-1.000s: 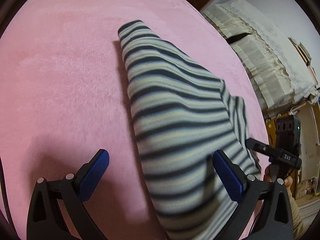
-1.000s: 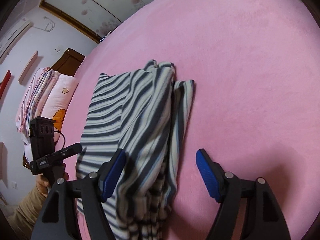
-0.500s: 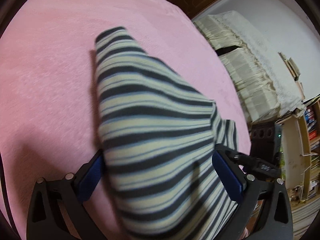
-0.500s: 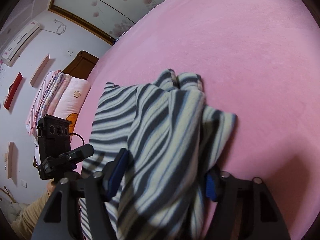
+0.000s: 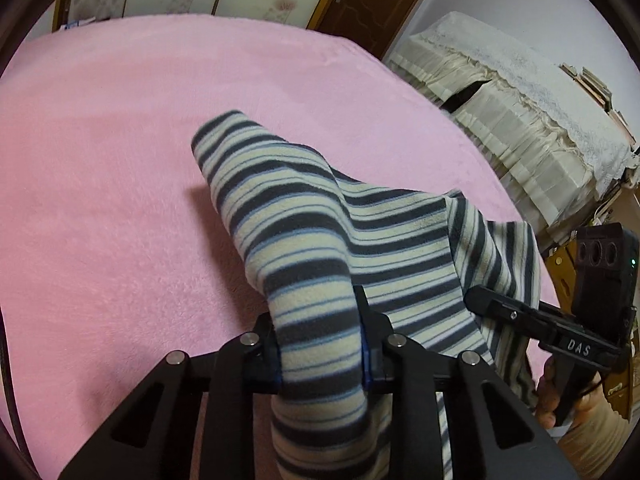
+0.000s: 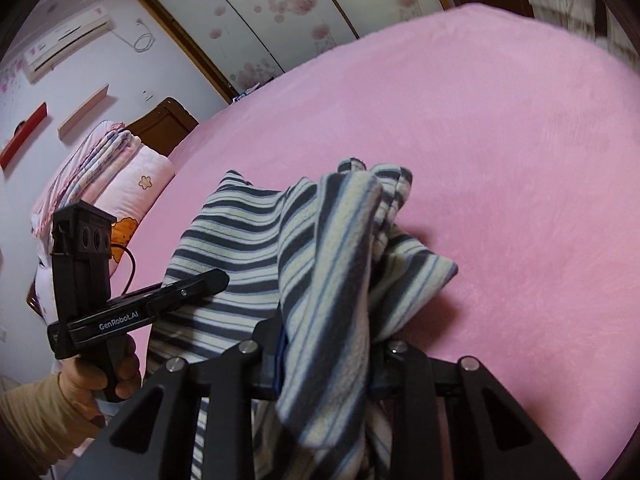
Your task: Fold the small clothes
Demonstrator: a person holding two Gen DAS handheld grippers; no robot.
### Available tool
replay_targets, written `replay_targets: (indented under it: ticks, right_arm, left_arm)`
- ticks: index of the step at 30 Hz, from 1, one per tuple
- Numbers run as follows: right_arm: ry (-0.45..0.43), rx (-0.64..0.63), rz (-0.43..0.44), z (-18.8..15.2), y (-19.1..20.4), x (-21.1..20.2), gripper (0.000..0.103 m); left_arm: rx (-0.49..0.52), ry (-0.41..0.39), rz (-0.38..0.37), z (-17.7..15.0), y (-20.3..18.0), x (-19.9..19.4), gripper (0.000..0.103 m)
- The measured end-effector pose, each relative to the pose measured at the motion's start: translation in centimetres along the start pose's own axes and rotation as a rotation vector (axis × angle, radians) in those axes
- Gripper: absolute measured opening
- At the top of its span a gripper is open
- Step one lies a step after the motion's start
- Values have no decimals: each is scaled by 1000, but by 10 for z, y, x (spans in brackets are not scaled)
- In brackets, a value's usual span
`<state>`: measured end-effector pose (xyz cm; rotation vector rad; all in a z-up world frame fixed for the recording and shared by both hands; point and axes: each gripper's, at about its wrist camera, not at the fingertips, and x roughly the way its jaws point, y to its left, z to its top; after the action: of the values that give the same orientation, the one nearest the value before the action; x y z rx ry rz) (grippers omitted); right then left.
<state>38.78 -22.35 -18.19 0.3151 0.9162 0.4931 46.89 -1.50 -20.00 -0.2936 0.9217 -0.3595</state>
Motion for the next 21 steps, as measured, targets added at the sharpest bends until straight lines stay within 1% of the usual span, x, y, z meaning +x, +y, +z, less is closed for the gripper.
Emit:
replay_targets:
  ticks: [5, 8, 12, 15, 17, 19, 20, 21]
  right_arm:
    - [-59, -59, -25, -2, 31, -39, 26]
    - [-100, -107, -28, -6, 56, -72, 26]
    - [-136, -175, -29, -13, 93, -112, 26]
    - [-153, -235, -16, -15, 131, -137, 26]
    - [-161, -266, 1, -15, 153, -145, 26]
    - [-165, -287, 30, -12, 177, -148, 26]
    - [-167, -298, 55, -9, 195, -145, 26]
    - [-169, -303, 69, -8, 205, -142, 26]
  left_arm:
    - [32, -80, -10, -1, -20, -48, 24]
    - [53, -129, -26, -8, -34, -87, 24]
    - [65, -174, -43, -22, -45, -144, 24]
    - [69, -203, -42, -29, -41, -185, 24]
    - [72, -222, -33, -32, -34, -215, 24]
    - [83, -242, -4, -33, -19, -248, 24]
    - [88, -253, 15, -34, -11, -264, 24]
    - [92, -268, 44, -32, 2, -283, 24]
